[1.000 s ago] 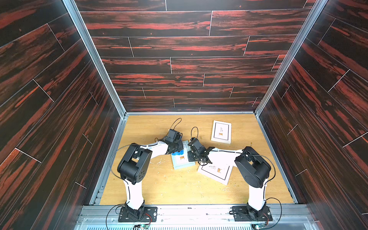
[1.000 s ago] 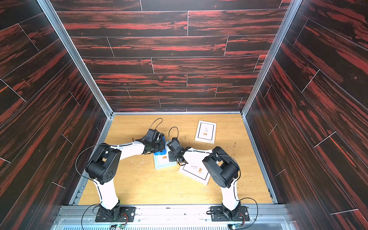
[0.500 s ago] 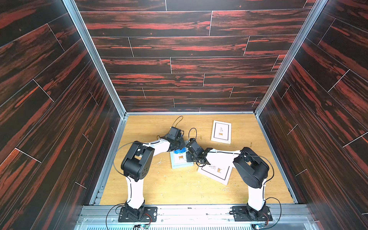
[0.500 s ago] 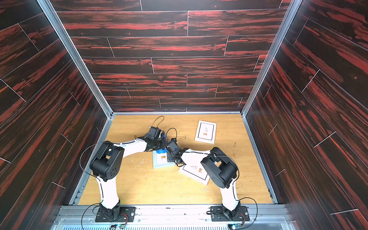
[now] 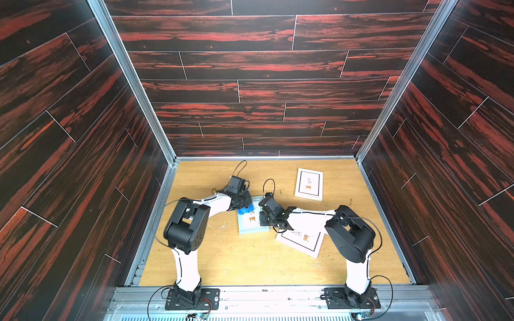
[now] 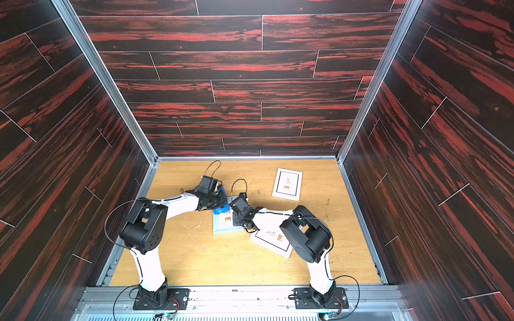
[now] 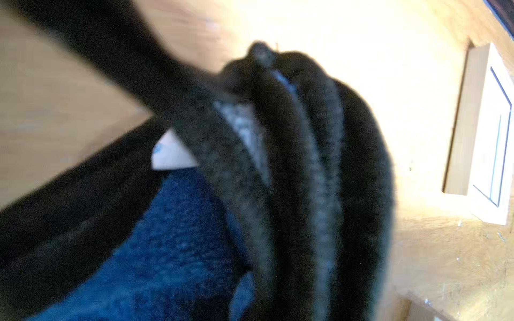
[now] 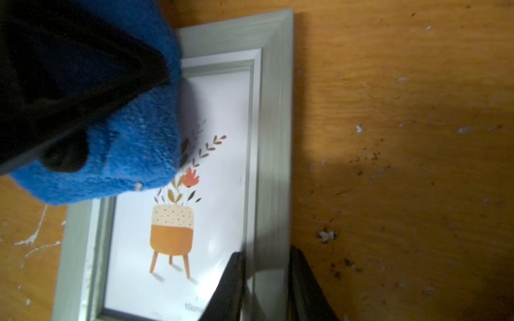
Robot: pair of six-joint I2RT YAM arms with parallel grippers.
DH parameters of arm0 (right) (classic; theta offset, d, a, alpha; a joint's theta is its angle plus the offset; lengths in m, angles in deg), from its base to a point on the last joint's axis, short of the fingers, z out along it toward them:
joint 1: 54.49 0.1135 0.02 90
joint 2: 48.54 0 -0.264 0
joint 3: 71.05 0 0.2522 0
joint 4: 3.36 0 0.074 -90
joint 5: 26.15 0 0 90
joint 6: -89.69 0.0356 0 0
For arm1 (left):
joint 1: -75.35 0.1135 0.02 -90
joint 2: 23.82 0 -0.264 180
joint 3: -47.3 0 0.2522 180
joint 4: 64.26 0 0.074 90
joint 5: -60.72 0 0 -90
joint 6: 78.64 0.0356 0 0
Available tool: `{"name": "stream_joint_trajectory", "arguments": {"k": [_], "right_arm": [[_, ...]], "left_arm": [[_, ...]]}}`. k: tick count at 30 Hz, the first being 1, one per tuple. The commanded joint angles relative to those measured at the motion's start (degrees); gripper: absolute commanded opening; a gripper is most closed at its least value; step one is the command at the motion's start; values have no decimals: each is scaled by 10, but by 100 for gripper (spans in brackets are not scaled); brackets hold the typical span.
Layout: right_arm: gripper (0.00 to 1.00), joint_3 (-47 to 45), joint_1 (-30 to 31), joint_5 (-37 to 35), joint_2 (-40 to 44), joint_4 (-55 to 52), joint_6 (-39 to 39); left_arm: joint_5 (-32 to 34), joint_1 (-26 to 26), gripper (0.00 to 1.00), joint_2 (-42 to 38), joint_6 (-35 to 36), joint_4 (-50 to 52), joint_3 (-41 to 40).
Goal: Wipe the picture frame with a cloth
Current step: Wipe the dirt from the picture frame.
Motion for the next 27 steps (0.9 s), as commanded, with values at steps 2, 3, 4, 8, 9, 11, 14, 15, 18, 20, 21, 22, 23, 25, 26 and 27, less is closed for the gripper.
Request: {"name": "stream_joint_trajectory", "arguments": {"k": [2,3,4,8,9,11,14,15,18,20,21,22,23,25,26,27], "right_arm": [[0,-7,9,12,-16,-67,2],[0,-8,8,11,-16,-68,3],[0,-10,9,10,-16,-70,4],[0,-12,9,17,-16,-63,6],[0,-11,9,19,-16,-61,6],[0,-7,9,24,-17,-59,4],[0,-1,9,22,-15,-65,2],[0,-1,9,20,-14,-66,3],[0,-4,10,9,-10,-72,6],[0,-10,8,0,-8,-74,10],[0,-13,7,-1,-8,-74,12],[0,-15,5,-1,-10,-74,13],[0,-16,3,1,-12,-74,16],[0,-17,-1,3,-17,-74,18],[0,-17,-2,4,-19,-74,18],[0,-16,-4,4,-20,-75,19]], "left_arm": [[26,-7,0,35,-8,26,13],[32,3,0,23,1,30,4],[35,15,0,12,7,30,-9],[40,50,0,-12,22,39,-29],[36,47,0,-9,27,46,-20],[23,25,0,7,14,40,3],[26,-18,0,47,5,56,64],[23,-26,0,58,3,62,80],[34,-25,0,61,-4,66,88],[55,-12,0,37,14,85,72],[70,-8,0,23,24,101,67],[94,-7,0,3,39,124,61],[117,-8,0,-17,59,154,58],[153,-13,0,-48,74,194,47],[159,-15,0,-58,74,209,41],[154,-19,0,-68,74,225,31]]}}
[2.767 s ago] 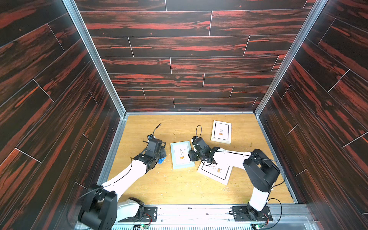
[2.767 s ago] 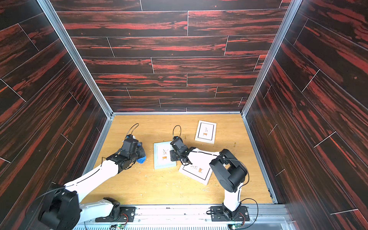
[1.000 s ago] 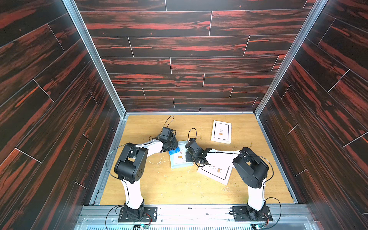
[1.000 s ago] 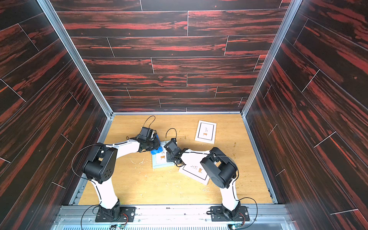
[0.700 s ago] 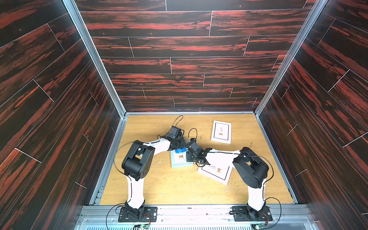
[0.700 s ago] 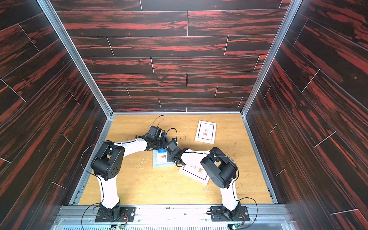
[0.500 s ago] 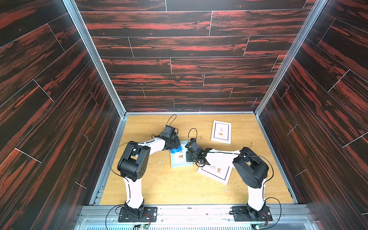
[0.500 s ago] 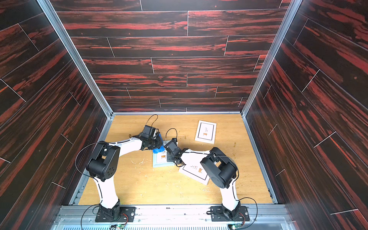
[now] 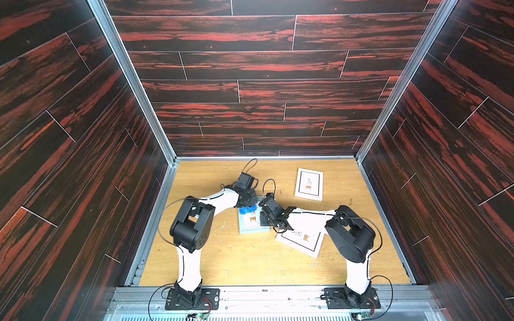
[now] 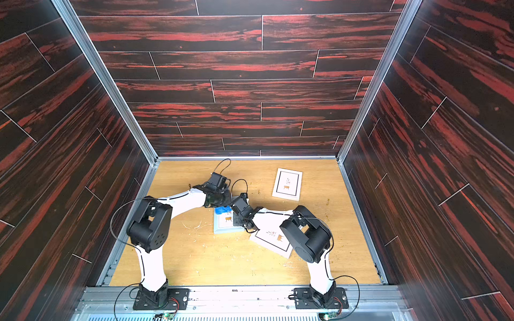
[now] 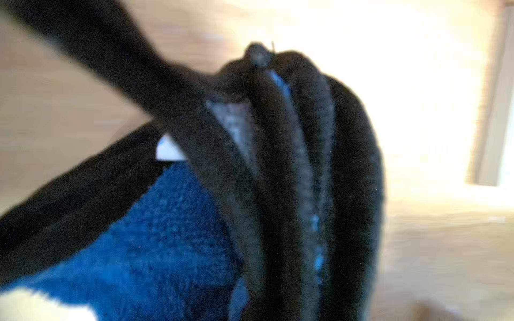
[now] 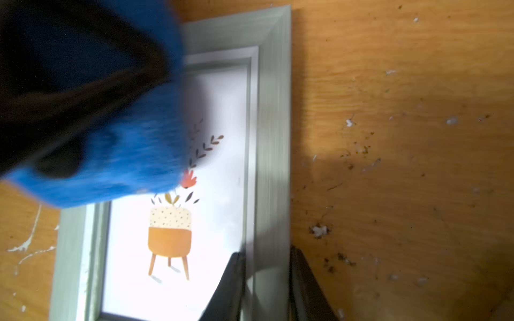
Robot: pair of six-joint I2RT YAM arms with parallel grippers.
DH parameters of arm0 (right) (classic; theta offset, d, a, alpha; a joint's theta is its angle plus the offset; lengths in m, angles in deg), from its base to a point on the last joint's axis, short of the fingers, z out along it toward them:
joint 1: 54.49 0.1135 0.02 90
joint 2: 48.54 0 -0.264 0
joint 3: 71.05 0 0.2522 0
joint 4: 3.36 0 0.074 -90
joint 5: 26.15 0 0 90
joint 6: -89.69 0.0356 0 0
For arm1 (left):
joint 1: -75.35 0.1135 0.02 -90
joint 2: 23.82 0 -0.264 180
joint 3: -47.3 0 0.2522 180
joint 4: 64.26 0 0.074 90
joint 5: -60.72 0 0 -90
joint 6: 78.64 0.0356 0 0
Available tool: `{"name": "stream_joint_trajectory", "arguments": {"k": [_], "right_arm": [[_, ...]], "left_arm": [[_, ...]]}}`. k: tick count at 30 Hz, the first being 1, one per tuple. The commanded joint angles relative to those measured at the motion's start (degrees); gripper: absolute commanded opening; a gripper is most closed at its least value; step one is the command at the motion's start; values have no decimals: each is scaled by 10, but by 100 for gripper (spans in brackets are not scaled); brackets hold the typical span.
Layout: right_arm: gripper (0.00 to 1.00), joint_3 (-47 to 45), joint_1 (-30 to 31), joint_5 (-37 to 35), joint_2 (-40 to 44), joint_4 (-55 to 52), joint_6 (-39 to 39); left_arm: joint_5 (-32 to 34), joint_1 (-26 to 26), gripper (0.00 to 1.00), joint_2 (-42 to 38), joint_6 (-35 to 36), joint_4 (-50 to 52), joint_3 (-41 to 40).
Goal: Wipe the picture frame with a cloth
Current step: Wipe the dirt from the picture frame.
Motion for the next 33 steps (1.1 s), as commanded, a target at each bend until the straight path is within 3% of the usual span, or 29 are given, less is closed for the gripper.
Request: {"name": "stream_joint_trajectory", "arguments": {"k": [1,4,8,13,16,22,26,29,33], "right_arm": [[0,-16,-4,8,-21,-65,5],[0,-16,-8,5,-19,-68,2],[0,-19,-11,1,-13,-69,3],[0,-22,-10,8,-11,-66,7],[0,-23,-11,4,-10,-68,7],[0,-20,-11,2,-15,-66,11],[0,-20,-12,3,-17,-66,8],[0,-19,-13,2,-17,-67,5],[0,-21,-13,-1,-12,-67,8]], "left_arm": [[49,-9,0,-58,25,91,-32],[24,-46,0,-73,-1,68,-84],[2,-44,0,-63,-23,27,-115],[16,32,0,-4,22,69,-12],[5,41,0,5,28,84,20],[-12,-29,0,-85,-31,50,-127],[-29,-44,0,-134,-64,27,-203],[12,-24,0,-120,-43,56,-171],[4,36,0,-69,-4,70,-94]]}}
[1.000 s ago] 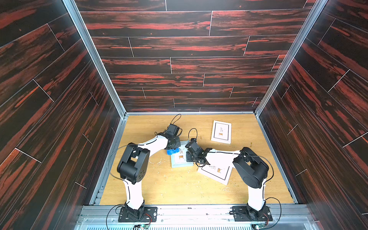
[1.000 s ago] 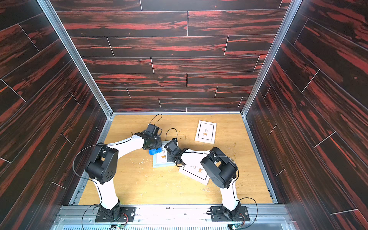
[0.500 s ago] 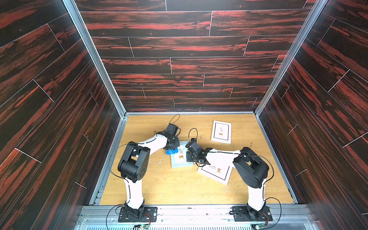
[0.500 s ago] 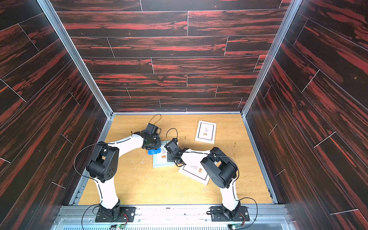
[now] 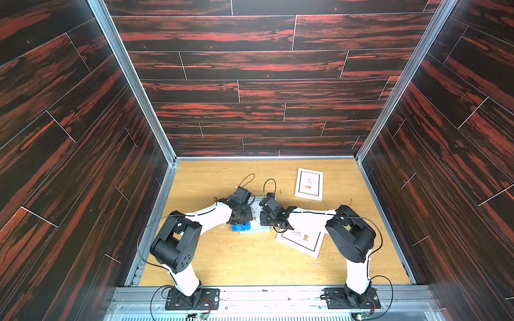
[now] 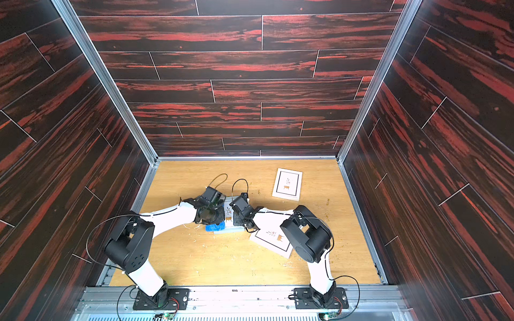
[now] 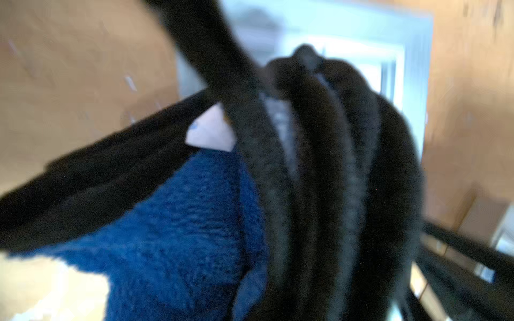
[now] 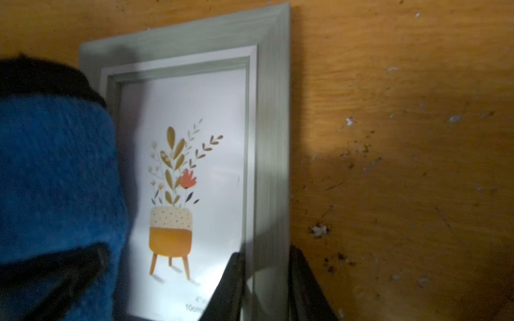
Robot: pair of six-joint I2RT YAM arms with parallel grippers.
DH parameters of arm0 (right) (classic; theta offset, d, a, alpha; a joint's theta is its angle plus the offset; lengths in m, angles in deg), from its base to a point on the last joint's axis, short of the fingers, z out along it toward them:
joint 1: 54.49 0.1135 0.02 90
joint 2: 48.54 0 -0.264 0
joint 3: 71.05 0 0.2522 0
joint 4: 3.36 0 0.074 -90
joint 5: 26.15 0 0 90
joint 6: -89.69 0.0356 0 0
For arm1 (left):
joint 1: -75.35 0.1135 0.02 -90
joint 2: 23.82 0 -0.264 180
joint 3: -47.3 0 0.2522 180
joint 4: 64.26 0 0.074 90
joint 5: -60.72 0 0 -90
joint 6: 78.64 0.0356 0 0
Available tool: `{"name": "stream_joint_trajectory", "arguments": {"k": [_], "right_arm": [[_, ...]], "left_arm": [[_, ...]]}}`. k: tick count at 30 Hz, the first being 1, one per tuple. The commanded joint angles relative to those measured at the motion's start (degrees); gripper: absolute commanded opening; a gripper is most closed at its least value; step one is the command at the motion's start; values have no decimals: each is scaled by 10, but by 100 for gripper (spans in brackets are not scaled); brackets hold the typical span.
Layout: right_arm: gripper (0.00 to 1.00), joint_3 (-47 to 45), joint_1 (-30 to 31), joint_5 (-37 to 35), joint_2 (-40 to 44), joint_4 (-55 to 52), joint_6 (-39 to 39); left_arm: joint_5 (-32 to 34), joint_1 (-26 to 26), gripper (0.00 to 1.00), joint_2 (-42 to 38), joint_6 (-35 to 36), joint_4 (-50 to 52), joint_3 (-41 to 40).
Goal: Wipe the picture frame with a cloth
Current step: Wipe the dirt from the picture frame.
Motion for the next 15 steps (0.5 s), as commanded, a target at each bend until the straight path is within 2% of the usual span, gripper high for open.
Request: {"name": "stream_joint_trajectory", "arguments": {"k": [1,4,8,11,15], "right_arm": [[0,-22,-8,-8,-11,-66,4],[0,-27,-8,-9,-6,-64,7],[0,-31,-9,-2,-8,-57,9],[0,-31,-8,1,-11,-58,5],[0,-29,-8,0,-11,-61,1]], "left_arm": [[25,55,0,39,27,51,48],[0,43,0,19,11,38,31],[0,-19,0,-46,-25,32,-46],[-17,-28,0,-59,-42,6,-88],[20,-13,0,-13,0,32,-14]]}}
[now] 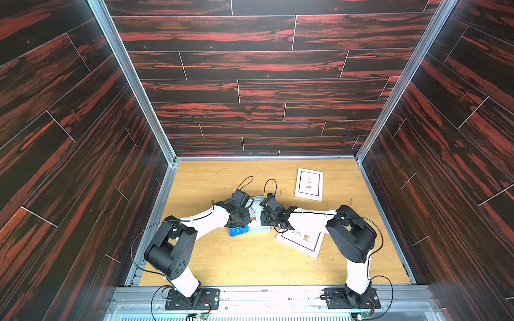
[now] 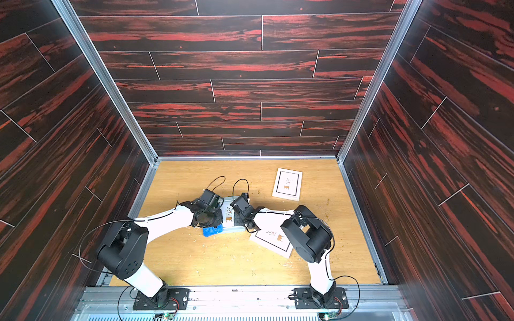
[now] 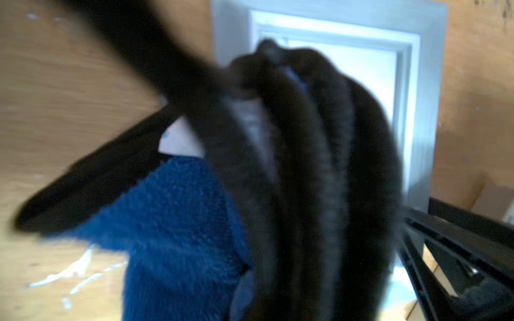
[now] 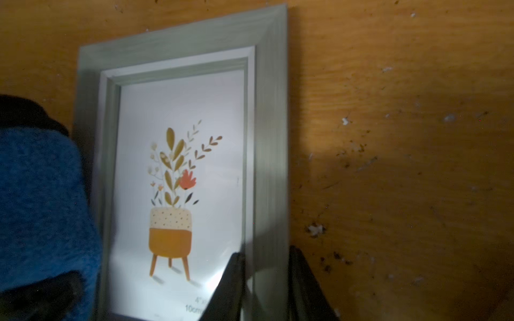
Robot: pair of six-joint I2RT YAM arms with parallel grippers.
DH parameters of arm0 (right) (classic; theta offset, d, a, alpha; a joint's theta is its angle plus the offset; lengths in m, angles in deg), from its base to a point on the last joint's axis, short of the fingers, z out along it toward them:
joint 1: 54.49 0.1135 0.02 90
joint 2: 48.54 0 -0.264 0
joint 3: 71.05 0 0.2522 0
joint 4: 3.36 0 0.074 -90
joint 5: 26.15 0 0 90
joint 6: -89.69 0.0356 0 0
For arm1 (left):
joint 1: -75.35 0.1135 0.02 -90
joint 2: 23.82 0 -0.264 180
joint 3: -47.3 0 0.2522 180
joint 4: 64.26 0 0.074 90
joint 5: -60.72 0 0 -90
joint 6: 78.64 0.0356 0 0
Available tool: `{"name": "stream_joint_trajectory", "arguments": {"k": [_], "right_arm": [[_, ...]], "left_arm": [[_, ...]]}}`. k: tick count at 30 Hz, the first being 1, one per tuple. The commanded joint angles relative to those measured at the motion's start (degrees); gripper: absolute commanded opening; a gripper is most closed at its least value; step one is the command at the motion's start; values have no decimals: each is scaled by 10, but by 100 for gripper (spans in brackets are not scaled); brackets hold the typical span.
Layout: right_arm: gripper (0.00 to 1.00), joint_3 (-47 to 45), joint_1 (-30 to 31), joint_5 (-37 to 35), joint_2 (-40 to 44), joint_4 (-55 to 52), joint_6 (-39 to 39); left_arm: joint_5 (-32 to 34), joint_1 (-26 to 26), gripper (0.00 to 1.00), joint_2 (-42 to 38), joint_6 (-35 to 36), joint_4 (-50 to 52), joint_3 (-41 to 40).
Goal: Wipe the picture frame with a cloth
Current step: Wipe the dirt from the picture frame.
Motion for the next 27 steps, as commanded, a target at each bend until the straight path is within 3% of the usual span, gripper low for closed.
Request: {"name": "stream_joint_trajectory", "arguments": {"k": [1,5,13,16,22,27], "right_arm": [[0,-21,-6,-3,-13,-69,1],[0,-15,-6,-12,-8,-76,1],[0,-21,-8,-5,-5,-70,5],[0,-18,-8,-3,-8,-72,3],[0,-15,-8,-13,0,-81,3],[0,-22,-7,-2,-1,-71,12]], "left_arm": [[7,20,0,48,25,21,55],[6,25,0,91,31,51,110],[-8,-31,0,-50,-37,27,-67],[22,-24,0,-25,-25,34,-41],[4,34,0,69,20,45,76],[-38,11,0,28,-13,22,22]]}}
